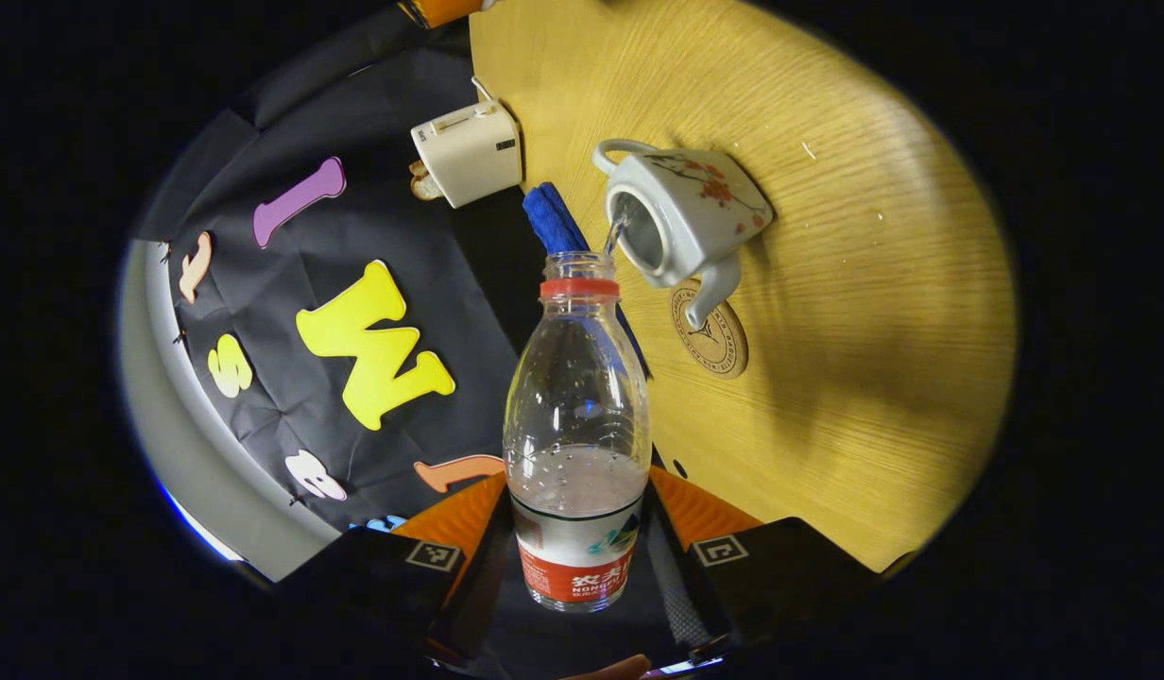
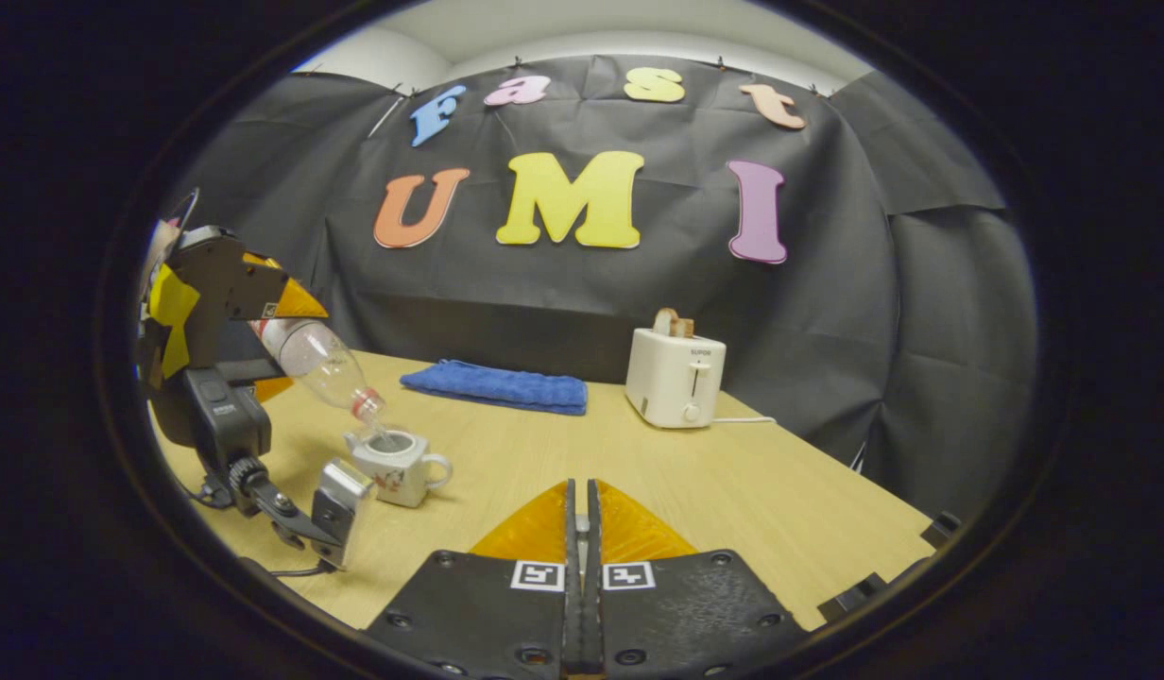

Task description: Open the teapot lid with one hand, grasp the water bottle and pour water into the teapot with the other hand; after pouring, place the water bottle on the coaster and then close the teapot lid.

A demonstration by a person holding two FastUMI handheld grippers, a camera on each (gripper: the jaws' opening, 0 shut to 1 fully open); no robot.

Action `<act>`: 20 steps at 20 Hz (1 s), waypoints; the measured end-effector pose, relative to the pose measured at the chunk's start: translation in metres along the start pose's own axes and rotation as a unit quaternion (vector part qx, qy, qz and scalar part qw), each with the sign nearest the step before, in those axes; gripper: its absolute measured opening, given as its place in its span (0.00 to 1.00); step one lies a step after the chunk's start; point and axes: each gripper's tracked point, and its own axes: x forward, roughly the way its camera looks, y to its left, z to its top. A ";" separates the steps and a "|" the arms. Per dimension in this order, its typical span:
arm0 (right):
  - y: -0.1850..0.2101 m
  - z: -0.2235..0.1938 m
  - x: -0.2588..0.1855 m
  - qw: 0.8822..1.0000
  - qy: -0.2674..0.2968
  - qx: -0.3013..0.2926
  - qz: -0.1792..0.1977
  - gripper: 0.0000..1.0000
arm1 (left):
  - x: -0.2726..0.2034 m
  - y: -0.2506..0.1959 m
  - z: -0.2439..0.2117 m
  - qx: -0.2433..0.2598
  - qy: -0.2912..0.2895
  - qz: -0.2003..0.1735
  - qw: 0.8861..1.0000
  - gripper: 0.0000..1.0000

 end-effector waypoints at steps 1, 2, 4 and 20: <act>0.000 0.000 0.001 1.000 0.000 -0.001 -0.001 0.00 | 0.000 0.004 0.001 0.008 -0.001 0.004 1.000 0.74; -0.001 0.000 0.001 1.000 0.000 -0.001 0.000 0.00 | 0.001 0.004 0.000 0.013 0.001 0.005 1.000 0.74; 0.000 -0.001 0.001 1.000 0.001 0.000 0.001 0.00 | 0.003 0.002 0.000 0.019 0.002 0.001 1.000 0.74; 0.002 -0.008 0.005 1.000 0.012 -0.002 0.006 0.00 | 0.006 -0.001 -0.001 0.059 0.000 -0.005 0.998 0.74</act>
